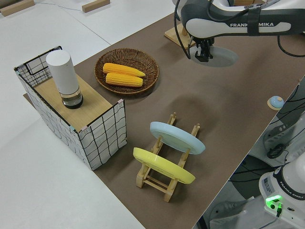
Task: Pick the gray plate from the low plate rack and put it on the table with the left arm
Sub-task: 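Carry the gray plate away from the rack and lower it onto the table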
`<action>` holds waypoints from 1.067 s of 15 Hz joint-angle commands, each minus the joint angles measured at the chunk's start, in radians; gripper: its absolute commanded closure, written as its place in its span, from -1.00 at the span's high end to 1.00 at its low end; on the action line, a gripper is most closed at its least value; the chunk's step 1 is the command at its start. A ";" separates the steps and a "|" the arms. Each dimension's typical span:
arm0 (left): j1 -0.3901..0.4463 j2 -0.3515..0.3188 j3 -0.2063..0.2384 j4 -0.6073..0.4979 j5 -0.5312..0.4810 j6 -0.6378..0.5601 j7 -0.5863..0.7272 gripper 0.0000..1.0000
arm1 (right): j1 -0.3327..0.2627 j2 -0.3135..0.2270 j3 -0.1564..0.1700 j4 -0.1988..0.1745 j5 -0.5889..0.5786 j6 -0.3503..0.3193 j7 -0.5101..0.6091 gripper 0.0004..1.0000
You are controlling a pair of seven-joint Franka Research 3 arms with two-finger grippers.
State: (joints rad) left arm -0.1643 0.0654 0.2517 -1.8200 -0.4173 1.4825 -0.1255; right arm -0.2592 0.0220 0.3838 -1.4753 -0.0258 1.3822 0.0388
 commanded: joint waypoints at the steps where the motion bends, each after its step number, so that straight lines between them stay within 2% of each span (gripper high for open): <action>1: -0.061 0.054 0.017 -0.048 -0.050 0.065 0.018 -0.79 | -0.023 -0.002 0.021 0.007 -0.005 -0.012 0.012 0.97; 9: -0.107 0.125 -0.029 -0.148 -0.055 0.194 0.035 -0.76 | -0.023 -0.002 0.020 0.007 -0.005 -0.012 0.012 0.97; 11: -0.107 0.126 -0.029 -0.151 -0.055 0.203 0.035 -0.65 | -0.023 -0.002 0.021 0.006 -0.005 -0.011 0.012 0.97; 12: -0.107 0.125 -0.029 -0.151 -0.055 0.203 0.035 -0.33 | -0.023 -0.002 0.021 0.007 -0.006 -0.011 0.012 0.97; 13: -0.107 0.126 -0.029 -0.151 -0.055 0.203 0.035 0.08 | -0.023 -0.002 0.021 0.007 -0.005 -0.011 0.012 0.97; 15: -0.107 0.125 -0.029 -0.151 -0.044 0.203 0.037 0.57 | -0.023 -0.002 0.021 0.007 -0.005 -0.011 0.012 0.97; 16: -0.109 0.125 -0.029 -0.150 -0.038 0.202 0.037 0.88 | -0.023 -0.002 0.021 0.007 -0.006 -0.011 0.012 0.97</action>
State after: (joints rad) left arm -0.2584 0.1997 0.2115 -1.9505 -0.4578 1.6635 -0.1010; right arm -0.2592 0.0220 0.3838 -1.4753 -0.0258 1.3822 0.0388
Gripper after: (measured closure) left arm 0.454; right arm 0.013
